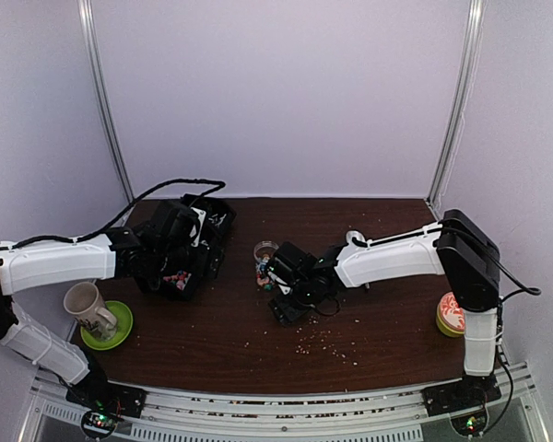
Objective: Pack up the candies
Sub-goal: Pick up the box lid from the center of the board.
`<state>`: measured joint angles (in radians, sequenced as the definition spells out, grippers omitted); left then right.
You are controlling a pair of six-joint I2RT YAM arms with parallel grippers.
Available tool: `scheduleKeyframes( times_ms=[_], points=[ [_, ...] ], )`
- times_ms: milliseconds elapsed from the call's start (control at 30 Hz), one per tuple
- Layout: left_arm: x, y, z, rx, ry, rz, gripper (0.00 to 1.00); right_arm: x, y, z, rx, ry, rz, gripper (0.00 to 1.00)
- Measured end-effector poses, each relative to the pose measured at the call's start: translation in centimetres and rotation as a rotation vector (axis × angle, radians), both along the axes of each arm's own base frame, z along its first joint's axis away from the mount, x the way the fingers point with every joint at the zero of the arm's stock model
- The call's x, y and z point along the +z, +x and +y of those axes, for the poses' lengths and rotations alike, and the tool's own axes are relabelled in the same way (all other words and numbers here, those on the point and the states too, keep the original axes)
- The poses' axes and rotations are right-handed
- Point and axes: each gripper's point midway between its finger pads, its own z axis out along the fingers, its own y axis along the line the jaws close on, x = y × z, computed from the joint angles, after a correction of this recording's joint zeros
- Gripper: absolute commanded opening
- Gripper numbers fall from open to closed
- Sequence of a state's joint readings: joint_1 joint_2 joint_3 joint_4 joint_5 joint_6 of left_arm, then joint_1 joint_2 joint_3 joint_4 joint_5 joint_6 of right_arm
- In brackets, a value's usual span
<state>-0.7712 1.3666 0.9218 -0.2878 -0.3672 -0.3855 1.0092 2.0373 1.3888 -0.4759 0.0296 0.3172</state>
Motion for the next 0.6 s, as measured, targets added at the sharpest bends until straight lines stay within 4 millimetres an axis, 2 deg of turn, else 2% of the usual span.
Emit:
scheduleKeyframes(
  times_ms=[600],
  points=[
    [-0.56, -0.08, -0.1, 0.003, -0.019, 0.001, 0.98, 0.3, 0.04, -0.01, 0.002, 0.002, -0.009, 0.67]
  ],
)
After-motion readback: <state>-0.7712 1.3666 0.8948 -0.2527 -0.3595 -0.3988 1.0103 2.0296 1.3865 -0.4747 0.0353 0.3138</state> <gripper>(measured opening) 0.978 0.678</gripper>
